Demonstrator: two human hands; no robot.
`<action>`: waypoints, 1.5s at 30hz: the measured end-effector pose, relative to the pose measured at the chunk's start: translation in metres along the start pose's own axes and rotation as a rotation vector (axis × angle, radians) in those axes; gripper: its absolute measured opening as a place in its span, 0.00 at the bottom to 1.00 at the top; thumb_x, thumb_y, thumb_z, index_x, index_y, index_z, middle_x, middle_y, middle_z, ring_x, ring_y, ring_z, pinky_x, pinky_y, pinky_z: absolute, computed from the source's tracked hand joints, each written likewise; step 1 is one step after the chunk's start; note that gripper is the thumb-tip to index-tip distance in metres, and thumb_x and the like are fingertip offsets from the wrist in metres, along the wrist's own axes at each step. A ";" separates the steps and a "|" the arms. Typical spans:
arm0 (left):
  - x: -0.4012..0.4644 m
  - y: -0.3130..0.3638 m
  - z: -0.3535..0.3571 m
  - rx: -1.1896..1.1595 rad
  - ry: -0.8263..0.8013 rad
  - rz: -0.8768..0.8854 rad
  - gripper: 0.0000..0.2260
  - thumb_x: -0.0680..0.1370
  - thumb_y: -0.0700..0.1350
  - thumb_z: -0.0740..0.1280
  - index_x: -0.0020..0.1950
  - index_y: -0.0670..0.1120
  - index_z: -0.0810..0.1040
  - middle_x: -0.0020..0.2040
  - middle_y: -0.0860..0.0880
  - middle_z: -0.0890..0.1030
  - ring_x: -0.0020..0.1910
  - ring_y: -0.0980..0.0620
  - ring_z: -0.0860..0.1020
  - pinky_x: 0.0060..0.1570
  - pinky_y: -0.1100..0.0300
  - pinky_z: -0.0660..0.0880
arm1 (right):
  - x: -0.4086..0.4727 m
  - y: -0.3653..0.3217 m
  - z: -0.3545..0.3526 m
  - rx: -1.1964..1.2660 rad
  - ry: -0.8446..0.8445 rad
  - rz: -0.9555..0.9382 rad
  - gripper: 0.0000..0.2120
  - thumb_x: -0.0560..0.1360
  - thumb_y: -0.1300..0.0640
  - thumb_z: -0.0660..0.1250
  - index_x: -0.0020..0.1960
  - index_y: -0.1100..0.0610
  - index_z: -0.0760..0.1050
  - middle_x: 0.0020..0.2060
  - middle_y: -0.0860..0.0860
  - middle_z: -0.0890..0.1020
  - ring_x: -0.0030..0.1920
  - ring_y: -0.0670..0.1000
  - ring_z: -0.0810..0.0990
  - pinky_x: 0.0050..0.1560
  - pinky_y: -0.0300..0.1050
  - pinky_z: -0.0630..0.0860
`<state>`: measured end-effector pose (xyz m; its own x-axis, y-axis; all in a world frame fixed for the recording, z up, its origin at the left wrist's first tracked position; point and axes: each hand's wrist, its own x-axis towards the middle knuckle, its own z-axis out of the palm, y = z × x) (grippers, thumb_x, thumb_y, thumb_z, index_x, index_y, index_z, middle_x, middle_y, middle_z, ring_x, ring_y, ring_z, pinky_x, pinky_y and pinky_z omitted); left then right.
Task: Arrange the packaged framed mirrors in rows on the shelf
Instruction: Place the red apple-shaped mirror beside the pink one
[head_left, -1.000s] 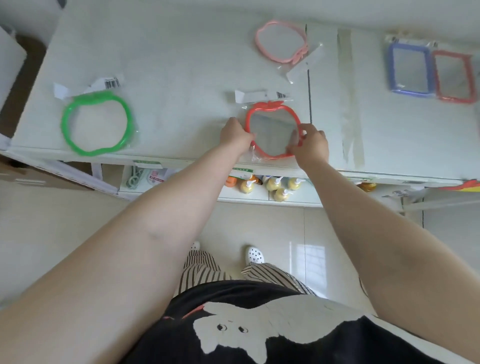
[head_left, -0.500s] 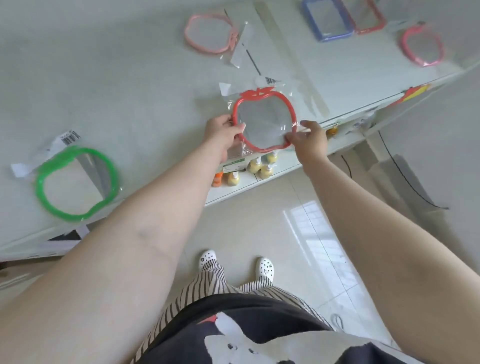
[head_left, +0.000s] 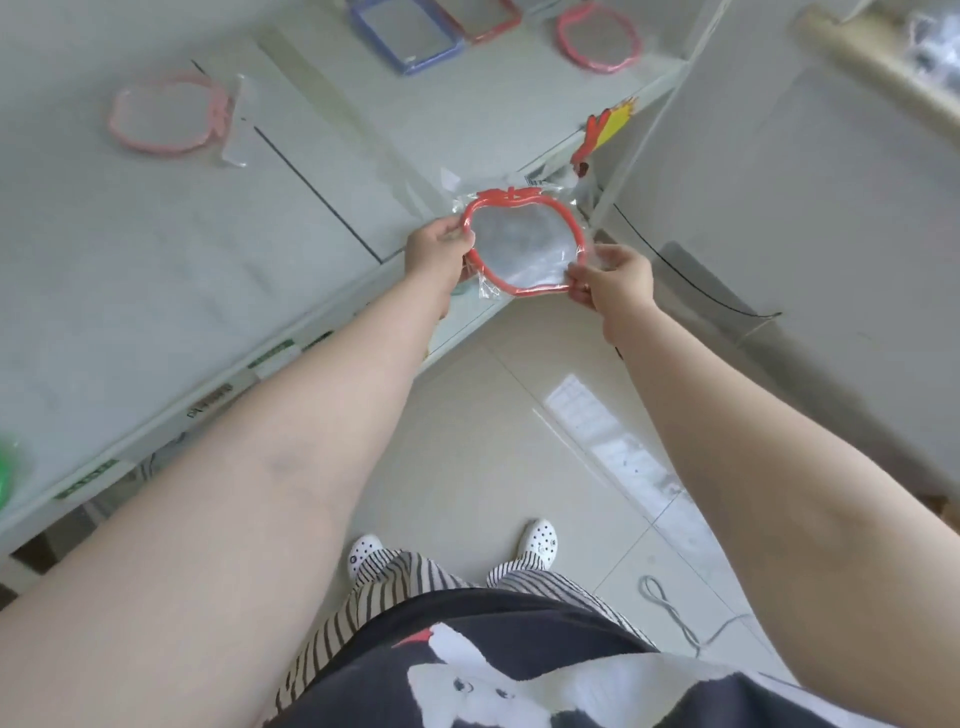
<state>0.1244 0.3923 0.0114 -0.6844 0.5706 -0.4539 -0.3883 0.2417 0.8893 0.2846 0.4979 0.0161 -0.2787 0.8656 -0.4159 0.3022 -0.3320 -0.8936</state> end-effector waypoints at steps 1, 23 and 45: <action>-0.001 -0.005 0.029 0.011 0.005 -0.010 0.14 0.79 0.38 0.63 0.63 0.46 0.77 0.46 0.48 0.80 0.42 0.51 0.77 0.41 0.62 0.80 | 0.012 0.000 -0.026 0.002 -0.005 -0.004 0.19 0.72 0.67 0.70 0.61 0.62 0.71 0.41 0.56 0.81 0.32 0.48 0.82 0.34 0.37 0.80; 0.093 0.029 0.184 0.026 0.080 0.006 0.14 0.75 0.38 0.68 0.60 0.48 0.80 0.52 0.46 0.84 0.42 0.48 0.81 0.39 0.58 0.80 | 0.179 -0.053 -0.114 -0.032 -0.044 -0.011 0.20 0.71 0.67 0.69 0.62 0.60 0.73 0.56 0.62 0.80 0.37 0.54 0.84 0.46 0.46 0.83; 0.275 0.124 0.195 -0.146 0.467 0.045 0.15 0.76 0.34 0.67 0.61 0.44 0.79 0.45 0.51 0.81 0.45 0.51 0.79 0.54 0.56 0.78 | 0.378 -0.185 0.010 -0.221 -0.309 -0.062 0.16 0.73 0.69 0.65 0.59 0.61 0.75 0.33 0.56 0.78 0.32 0.56 0.79 0.49 0.55 0.82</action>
<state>0.0083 0.7321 0.0079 -0.8932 0.1570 -0.4215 -0.4114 0.0933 0.9066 0.1143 0.8832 0.0226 -0.5537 0.7166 -0.4241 0.4561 -0.1650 -0.8745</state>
